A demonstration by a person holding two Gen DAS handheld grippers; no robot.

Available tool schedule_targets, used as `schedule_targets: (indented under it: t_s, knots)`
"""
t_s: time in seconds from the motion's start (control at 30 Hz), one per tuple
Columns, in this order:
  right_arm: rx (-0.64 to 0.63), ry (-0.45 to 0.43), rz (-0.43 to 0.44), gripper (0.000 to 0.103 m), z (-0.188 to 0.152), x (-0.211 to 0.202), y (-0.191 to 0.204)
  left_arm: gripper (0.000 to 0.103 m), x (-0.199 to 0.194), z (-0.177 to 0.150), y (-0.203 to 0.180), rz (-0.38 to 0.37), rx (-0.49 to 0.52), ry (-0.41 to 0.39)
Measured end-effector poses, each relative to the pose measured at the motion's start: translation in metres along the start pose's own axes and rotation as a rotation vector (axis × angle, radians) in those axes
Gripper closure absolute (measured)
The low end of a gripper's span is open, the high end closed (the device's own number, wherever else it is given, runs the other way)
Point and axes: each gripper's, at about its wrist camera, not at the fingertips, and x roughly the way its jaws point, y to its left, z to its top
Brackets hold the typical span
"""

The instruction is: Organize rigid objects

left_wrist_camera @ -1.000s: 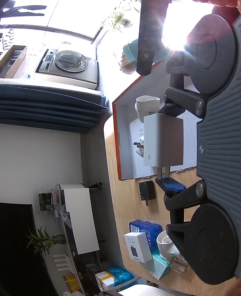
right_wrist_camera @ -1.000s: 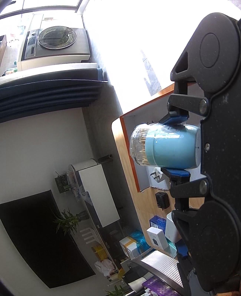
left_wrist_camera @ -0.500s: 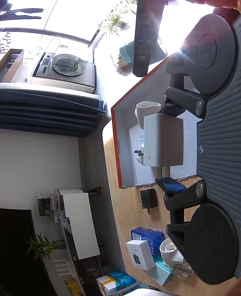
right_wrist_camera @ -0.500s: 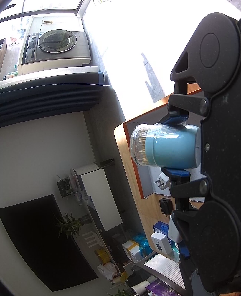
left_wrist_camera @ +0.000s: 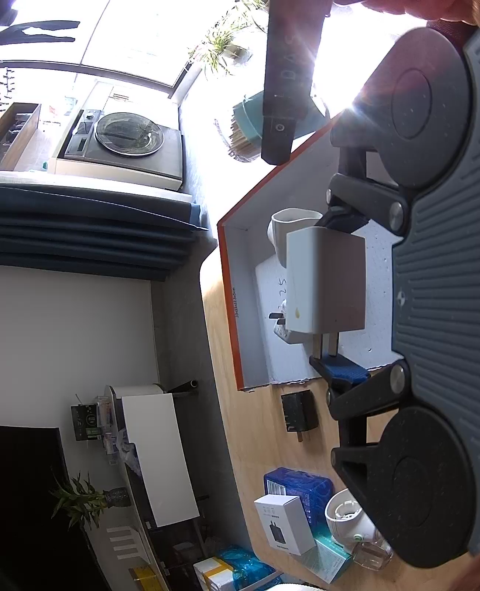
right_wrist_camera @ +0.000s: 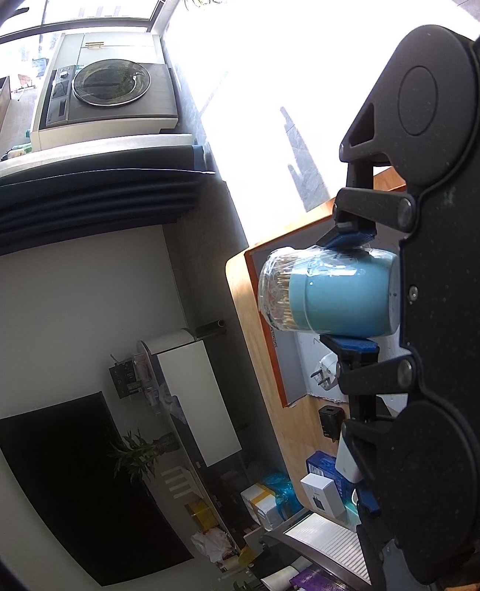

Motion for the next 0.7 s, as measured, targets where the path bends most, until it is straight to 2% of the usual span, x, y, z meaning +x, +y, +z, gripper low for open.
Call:
schedule_targets:
  t_s: [0.7]
  knots:
    - [-0.013, 0.010, -0.003, 0.046, 0.005, 0.016, -0.001, 0.037, 0.013, 0.009, -0.002, 0.000, -0.006, 0.009]
